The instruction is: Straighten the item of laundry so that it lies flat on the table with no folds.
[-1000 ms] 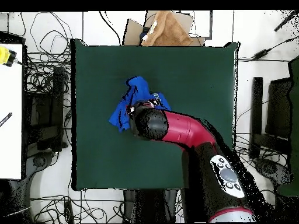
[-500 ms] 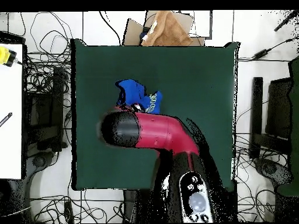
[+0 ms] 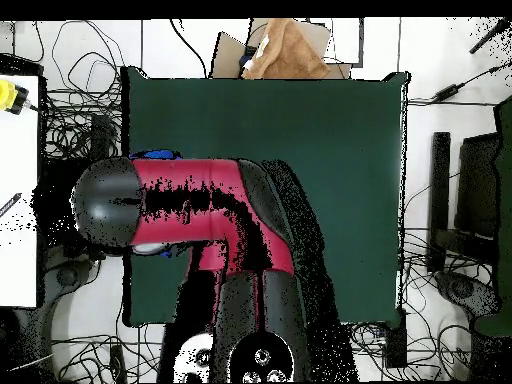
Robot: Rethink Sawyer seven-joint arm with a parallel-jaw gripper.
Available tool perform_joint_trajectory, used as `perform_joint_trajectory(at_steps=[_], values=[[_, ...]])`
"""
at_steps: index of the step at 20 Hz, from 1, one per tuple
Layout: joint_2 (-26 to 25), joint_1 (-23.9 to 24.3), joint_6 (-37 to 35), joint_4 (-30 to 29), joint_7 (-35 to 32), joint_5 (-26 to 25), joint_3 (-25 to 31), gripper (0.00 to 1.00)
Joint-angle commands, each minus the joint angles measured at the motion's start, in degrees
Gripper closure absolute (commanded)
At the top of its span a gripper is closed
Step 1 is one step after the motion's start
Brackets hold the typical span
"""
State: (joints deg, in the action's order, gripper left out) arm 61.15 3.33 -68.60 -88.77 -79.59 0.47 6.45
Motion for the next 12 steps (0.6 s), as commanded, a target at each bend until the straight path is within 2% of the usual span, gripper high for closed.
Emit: perform_joint_trajectory(at_steps=[1,3,7,9,12], values=[[-0.81,0.9,-10.68,12.33,-16.66,-2.25,-1.04,1.0],[-1.1,1.31,-10.06,12.13,-15.89,-2.21,-1.04,1.0],[-1.07,2.52,-3.91,7.79,-12.86,-1.15,-1.54,1.0],[-0.94,3.39,0.42,4.46,-11.13,-0.57,-1.69,1.0],[-1.34,5.03,10.84,-2.19,-8.44,0.59,-0.92,1.0]])
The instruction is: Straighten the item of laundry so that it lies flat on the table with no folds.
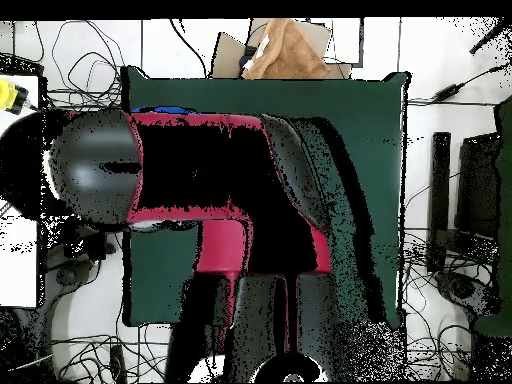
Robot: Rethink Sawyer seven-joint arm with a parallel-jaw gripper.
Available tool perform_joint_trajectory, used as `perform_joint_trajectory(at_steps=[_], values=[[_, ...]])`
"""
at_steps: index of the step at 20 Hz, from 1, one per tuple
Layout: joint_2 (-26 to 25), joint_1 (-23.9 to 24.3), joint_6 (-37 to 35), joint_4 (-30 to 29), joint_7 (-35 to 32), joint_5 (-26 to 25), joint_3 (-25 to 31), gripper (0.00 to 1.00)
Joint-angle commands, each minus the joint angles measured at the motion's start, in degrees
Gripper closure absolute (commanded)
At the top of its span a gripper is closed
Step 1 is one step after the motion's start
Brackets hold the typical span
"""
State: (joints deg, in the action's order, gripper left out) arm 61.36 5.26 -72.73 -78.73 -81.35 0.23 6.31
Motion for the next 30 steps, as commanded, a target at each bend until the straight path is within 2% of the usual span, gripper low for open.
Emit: perform_joint_trajectory(at_steps=[1,4,6,9,11,13,14,22,30], values=[[-2.07,4.0,19.15,-14.93,-5.9,1.59,-0.15,1.0],[-3.15,7.1,31.32,-22.51,-3.45,3.59,2.61,1.0],[-3.77,8.48,36.59,-25.36,-2.8,3.5,4.12,1.0],[-4.73,10.18,41.52,-28.08,-2.33,3.49,6.32,1.0],[-5.14,13.18,46.67,-30.82,0.12,3.85,10.56,1.0],[-5.48,14.26,48.19,-31.84,-0.26,3.65,11.97,1.0],[-6.06,16.34,51.51,-33.69,-0.44,3.26,14.44,1.0],[-8.01,22.6,57.28,-36.82,-1.4,-1.4,20.68,1.0],[-12.62,28.99,61.87,-37.62,-0.98,-8.1,26.03,1.0]])
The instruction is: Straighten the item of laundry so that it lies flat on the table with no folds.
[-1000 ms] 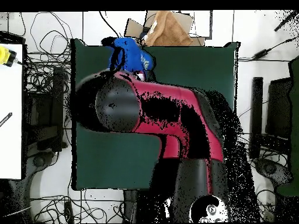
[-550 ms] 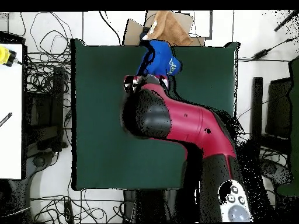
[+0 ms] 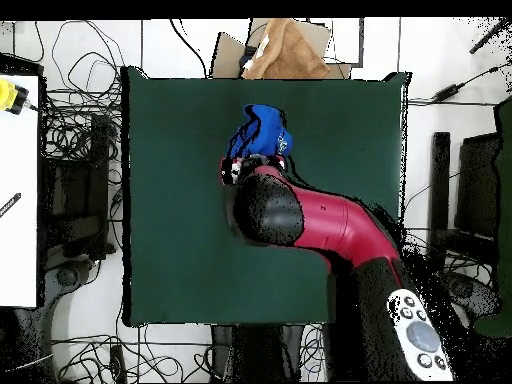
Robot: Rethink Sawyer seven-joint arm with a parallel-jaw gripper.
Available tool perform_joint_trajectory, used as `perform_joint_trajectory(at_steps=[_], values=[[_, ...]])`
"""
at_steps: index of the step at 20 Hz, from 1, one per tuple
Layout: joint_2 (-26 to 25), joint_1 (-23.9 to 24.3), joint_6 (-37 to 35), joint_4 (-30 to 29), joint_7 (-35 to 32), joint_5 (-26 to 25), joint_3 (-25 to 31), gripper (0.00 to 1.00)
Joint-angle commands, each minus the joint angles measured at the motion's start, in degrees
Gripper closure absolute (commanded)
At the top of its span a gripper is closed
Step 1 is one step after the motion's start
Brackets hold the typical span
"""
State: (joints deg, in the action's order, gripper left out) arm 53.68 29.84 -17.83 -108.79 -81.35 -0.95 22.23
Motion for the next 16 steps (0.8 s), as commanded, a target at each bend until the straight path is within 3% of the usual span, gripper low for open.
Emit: perform_joint_trajectory(at_steps=[1,8,16], values=[[-5.16,4.81,6.66,-7.32,-0.92,-7.5,10.41,1.0],[-5.87,4.82,6.55,-7.13,-2.65,-11.32,10.59,1.0],[-10.42,4.24,6.92,-5.84,-1.21,-18.14,9.01,1.0]])
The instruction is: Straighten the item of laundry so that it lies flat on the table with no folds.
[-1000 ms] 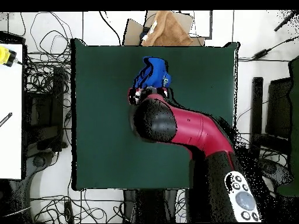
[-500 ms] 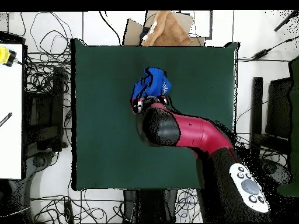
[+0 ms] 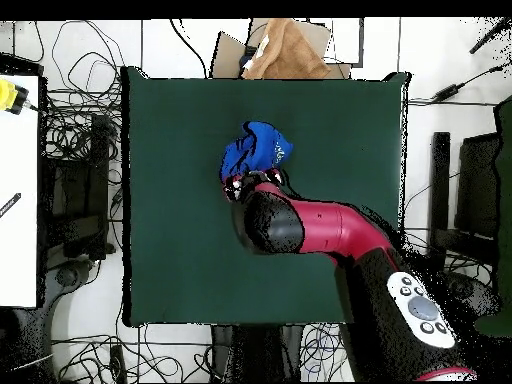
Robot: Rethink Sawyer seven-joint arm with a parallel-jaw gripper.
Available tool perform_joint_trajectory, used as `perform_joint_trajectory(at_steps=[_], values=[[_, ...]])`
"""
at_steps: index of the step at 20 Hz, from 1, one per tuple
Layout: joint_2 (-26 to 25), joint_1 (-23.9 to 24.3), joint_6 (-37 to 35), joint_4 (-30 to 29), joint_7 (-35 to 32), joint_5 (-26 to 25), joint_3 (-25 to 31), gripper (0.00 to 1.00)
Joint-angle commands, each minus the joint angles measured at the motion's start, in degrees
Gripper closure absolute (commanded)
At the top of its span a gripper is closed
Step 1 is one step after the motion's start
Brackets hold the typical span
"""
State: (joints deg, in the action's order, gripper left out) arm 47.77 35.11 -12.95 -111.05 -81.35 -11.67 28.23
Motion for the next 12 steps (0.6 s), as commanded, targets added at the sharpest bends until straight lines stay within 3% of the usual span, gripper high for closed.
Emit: perform_joint_trajectory(at_steps=[1,7,12], values=[[-4.83,-0.91,3.05,-4.33,-1.95,-8.21,2.47,1.0],[-6.72,-0.32,17.22,-12.08,-7.64,-16.15,-4.07,1.0],[-9.22,-3.42,25.99,-12.73,-8.66,-20.31,-12.11,1.0]])
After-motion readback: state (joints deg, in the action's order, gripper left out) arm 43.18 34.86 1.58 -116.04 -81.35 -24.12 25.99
